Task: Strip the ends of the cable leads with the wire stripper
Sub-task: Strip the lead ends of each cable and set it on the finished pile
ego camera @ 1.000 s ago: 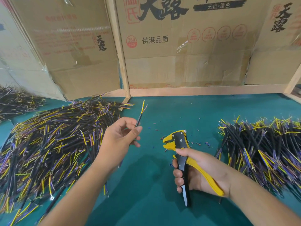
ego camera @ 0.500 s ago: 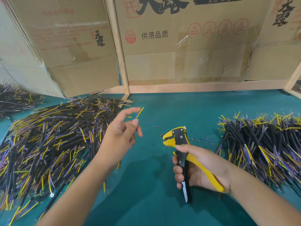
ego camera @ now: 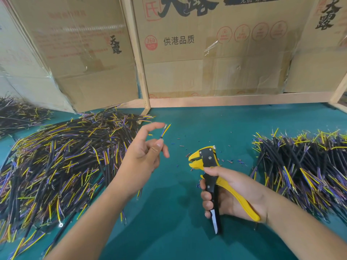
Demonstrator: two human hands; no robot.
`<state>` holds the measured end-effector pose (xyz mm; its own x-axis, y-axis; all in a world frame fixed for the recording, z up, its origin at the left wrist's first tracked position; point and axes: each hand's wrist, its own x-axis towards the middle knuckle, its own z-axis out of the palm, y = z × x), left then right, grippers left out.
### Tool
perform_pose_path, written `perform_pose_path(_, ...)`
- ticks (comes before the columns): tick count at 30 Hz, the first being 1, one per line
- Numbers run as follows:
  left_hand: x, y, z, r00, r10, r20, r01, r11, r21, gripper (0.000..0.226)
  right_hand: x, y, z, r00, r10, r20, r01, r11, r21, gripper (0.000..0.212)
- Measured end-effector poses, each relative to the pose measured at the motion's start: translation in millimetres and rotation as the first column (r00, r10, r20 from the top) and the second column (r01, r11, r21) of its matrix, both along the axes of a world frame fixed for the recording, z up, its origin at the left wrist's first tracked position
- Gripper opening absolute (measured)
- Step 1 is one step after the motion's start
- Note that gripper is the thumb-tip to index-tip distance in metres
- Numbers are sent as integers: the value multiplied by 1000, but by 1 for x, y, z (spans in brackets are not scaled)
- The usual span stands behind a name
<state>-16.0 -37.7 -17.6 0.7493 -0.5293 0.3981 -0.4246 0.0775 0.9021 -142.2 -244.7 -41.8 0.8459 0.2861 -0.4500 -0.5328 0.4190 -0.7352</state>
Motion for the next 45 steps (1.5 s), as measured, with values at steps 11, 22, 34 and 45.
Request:
perform_pose_path(11,-2,-2,0,994,110,21,-110,994,-1,30,-1,0,0,1000,0,-10,0,1000,8,35)
perform_pose_path(22,-2,-1,2,991,-95,-96,81,986,-144,25,0,0,0,1000,-1,-1,1,1000,3,35)
perform_pose_path(34,-4,0,5,989,-129,-75,113,976,-187,34,2,-1,-4,1000,14,-2,-14,1000,23,35)
perform_pose_path(45,-6,2,6,981,-180,-72,166,972,-168,18,1,0,-1,1000,3,-9,-3,1000,7,35)
